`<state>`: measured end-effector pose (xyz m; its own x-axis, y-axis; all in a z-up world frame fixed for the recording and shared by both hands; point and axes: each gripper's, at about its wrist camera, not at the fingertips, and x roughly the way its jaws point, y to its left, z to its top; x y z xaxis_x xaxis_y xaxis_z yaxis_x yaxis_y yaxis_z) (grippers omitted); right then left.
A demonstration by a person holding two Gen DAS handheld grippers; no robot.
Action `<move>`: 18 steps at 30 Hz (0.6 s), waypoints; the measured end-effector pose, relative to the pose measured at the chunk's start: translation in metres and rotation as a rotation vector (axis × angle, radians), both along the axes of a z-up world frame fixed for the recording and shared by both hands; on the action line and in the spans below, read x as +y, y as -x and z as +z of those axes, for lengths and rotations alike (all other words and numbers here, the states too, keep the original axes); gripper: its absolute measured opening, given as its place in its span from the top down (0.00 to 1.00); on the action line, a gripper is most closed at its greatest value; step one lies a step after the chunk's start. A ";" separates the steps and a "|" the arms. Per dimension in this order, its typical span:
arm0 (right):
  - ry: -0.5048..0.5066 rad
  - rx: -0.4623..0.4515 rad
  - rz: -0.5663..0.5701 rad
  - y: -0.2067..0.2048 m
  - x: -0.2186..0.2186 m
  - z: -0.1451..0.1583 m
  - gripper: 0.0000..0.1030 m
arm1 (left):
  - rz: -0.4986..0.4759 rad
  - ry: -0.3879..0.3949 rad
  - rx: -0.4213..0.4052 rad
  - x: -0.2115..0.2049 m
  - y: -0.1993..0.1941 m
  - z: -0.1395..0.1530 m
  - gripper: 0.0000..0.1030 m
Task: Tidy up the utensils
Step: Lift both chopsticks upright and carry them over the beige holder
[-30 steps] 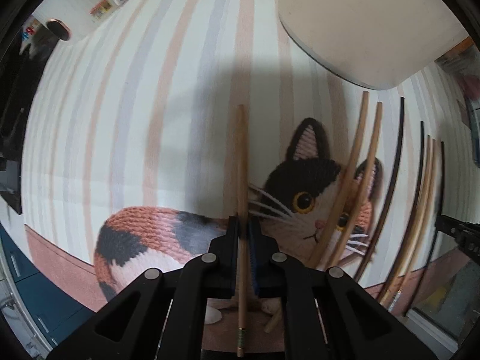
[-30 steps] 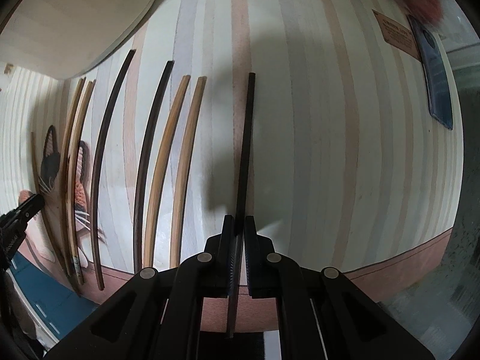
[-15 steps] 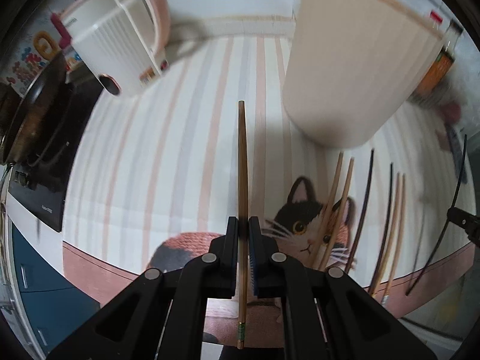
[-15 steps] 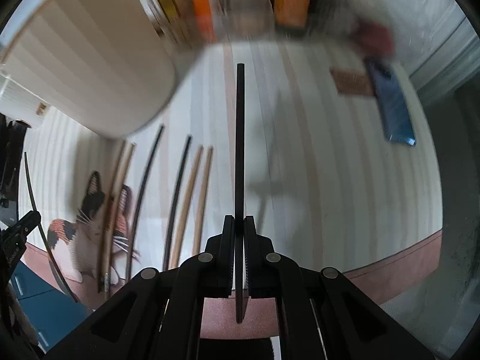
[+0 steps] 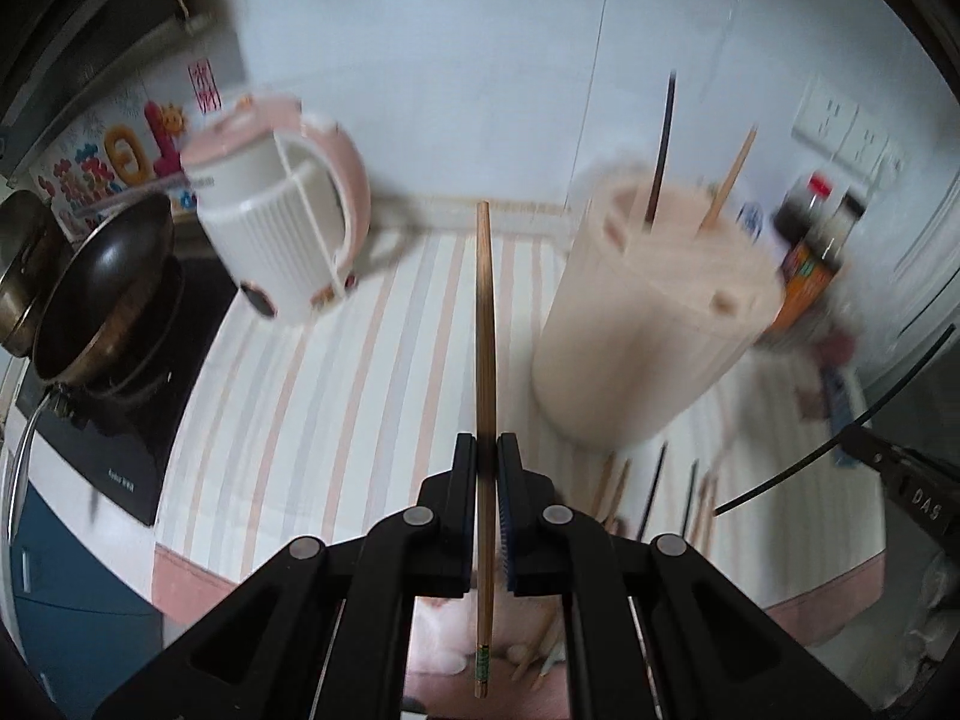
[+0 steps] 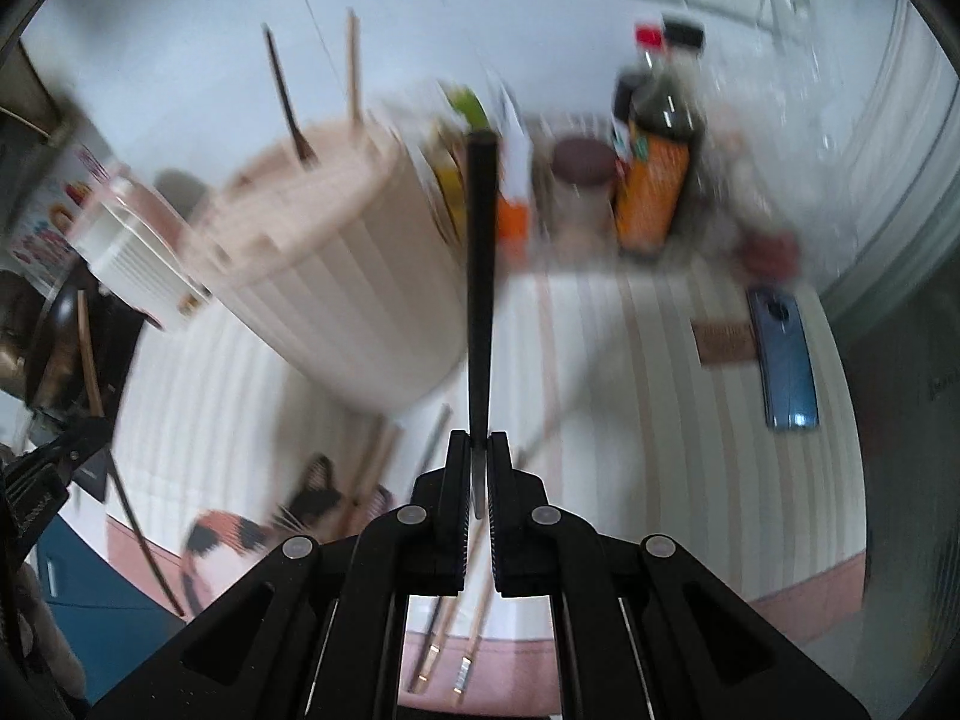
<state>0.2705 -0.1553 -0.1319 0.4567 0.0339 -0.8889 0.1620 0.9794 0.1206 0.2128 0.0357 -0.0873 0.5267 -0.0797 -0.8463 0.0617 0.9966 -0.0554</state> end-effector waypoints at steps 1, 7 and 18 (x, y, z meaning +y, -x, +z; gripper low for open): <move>-0.002 -0.013 0.005 -0.002 0.001 0.007 0.95 | 0.001 0.009 -0.017 0.001 -0.002 0.009 0.96; -0.032 -0.109 0.033 -0.011 0.005 0.057 0.95 | -0.001 0.062 -0.131 -0.002 -0.010 0.064 0.96; -0.094 -0.222 0.096 -0.030 -0.006 0.155 0.95 | -0.043 0.183 -0.337 -0.028 -0.046 0.157 0.96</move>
